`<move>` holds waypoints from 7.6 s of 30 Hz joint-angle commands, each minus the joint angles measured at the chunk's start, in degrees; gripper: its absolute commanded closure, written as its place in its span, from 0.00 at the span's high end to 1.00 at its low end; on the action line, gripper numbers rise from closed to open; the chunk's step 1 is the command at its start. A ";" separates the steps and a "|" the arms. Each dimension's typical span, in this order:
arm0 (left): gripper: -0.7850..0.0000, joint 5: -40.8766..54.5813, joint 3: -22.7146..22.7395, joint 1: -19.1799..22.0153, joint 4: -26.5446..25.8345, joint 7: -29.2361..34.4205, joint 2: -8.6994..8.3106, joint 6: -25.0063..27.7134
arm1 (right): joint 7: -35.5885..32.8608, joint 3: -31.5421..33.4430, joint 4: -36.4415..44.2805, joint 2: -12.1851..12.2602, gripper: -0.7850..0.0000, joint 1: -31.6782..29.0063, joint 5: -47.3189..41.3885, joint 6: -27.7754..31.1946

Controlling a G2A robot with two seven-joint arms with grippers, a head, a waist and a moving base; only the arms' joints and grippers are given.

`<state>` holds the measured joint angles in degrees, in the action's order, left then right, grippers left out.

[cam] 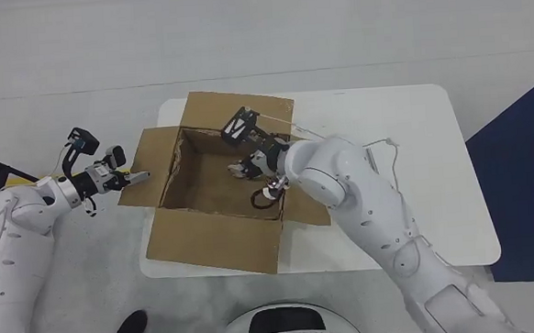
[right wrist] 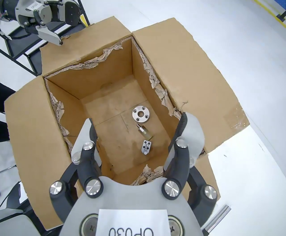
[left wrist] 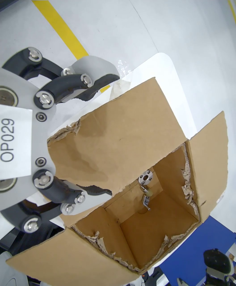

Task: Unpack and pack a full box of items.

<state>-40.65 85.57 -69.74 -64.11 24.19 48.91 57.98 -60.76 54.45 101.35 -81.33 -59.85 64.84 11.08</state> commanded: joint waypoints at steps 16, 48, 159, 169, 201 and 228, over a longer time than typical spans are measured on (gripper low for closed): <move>1.00 0.00 0.00 0.00 0.00 0.00 0.00 0.00 | 7.18 29.73 6.05 4.98 1.00 -19.53 -8.92 6.48; 1.00 0.00 0.00 0.00 0.00 0.00 0.00 0.00 | -12.31 35.80 -8.30 8.41 0.41 -18.49 5.60 -6.75; 1.00 0.00 0.00 0.00 0.00 0.00 0.00 0.00 | 2.90 -14.92 -25.04 2.25 0.00 16.69 -34.02 2.29; 1.00 0.00 0.00 0.00 0.00 0.00 0.00 0.00 | 5.50 -25.40 -38.64 -4.10 0.00 23.61 -33.71 -2.59; 1.00 0.00 0.00 0.00 0.00 0.00 0.00 0.00 | 9.15 -4.55 -22.21 0.46 1.00 14.17 -34.57 11.94; 1.00 0.00 0.00 0.00 0.00 0.00 0.00 0.00 | 17.62 28.36 -2.04 8.09 1.00 -16.41 -31.75 9.74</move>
<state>-40.65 85.57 -69.74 -64.11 24.19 48.91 57.98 -43.08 82.99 99.44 -73.22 -76.51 33.08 20.73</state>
